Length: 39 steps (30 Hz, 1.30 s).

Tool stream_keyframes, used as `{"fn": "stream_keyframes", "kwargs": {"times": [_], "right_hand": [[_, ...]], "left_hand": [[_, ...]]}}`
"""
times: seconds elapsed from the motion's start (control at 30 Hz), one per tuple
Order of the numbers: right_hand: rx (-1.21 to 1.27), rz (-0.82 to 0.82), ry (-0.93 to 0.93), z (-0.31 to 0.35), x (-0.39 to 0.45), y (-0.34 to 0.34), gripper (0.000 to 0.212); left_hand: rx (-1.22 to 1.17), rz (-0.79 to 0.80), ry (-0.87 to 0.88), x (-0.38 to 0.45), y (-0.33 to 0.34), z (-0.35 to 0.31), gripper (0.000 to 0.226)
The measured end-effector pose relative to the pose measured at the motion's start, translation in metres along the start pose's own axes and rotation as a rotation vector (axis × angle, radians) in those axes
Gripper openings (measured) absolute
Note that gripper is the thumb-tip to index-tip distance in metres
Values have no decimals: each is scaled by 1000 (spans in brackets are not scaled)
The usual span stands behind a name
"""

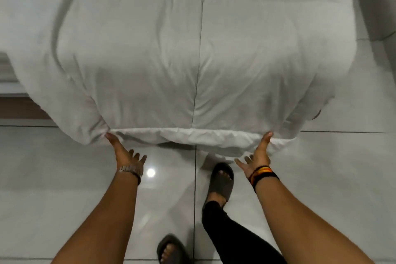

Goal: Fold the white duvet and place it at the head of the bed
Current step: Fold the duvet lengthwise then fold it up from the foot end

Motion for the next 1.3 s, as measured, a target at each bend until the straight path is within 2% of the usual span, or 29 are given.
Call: {"fn": "stream_keyframes", "kwargs": {"times": [0.07,0.17,0.33,0.43,0.53,0.63,0.73,0.8,0.87,0.97,1.03,1.1,1.13,1.2,1.3], "right_hand": [[181,158,10,-5,18,33,114],[378,358,-14,12,32,65,97],[343,427,-93,22,27,48,76],[302,368,-97,15,4,22,66],[252,278,-14,-3,-30,-10,73],[247,172,146,-37,-65,-36,100],[291,251,257,-78,-88,-34,120],[350,358,241,-86,-107,-22,128],[407,432,188,-77,-118,-8,123],[393,479,86,-53,-131,-5,102],[375,481,64,-37,-148,-20,88],[352,407,38,-22,-175,-50,74],[337,318,19,-14,-188,-69,70],[312,81,-34,6,-223,-111,78],[236,-158,-111,47,-299,-142,103]], "left_hand": [[-153,121,-12,21,22,13,128],[-304,244,53,38,51,5,110],[-278,180,94,27,44,-6,96],[-233,228,100,-13,22,-5,90],[-166,251,30,-64,-16,0,80],[-128,277,-64,-115,-52,0,84],[-99,331,-52,-146,-75,-6,86],[-94,332,-34,-161,-91,-15,82],[-104,329,-13,-166,-100,-26,74],[-90,323,-2,-176,-103,-37,63],[-61,205,36,-190,-109,-42,72],[-76,-53,162,-219,-129,-61,104],[-55,-164,230,-238,-136,-72,119],[-33,-224,287,-281,-135,-95,134],[-72,-237,293,-337,-129,-126,133]]}}
Point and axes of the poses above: each hand's wrist, its own x-axis towards the middle knuckle, its own y-axis out of the palm, z = x × y, the point moved 9 cm from there along x, towards the middle knuckle, and after that the axes turned 4 degrees about -z, right-handed, at the moved point
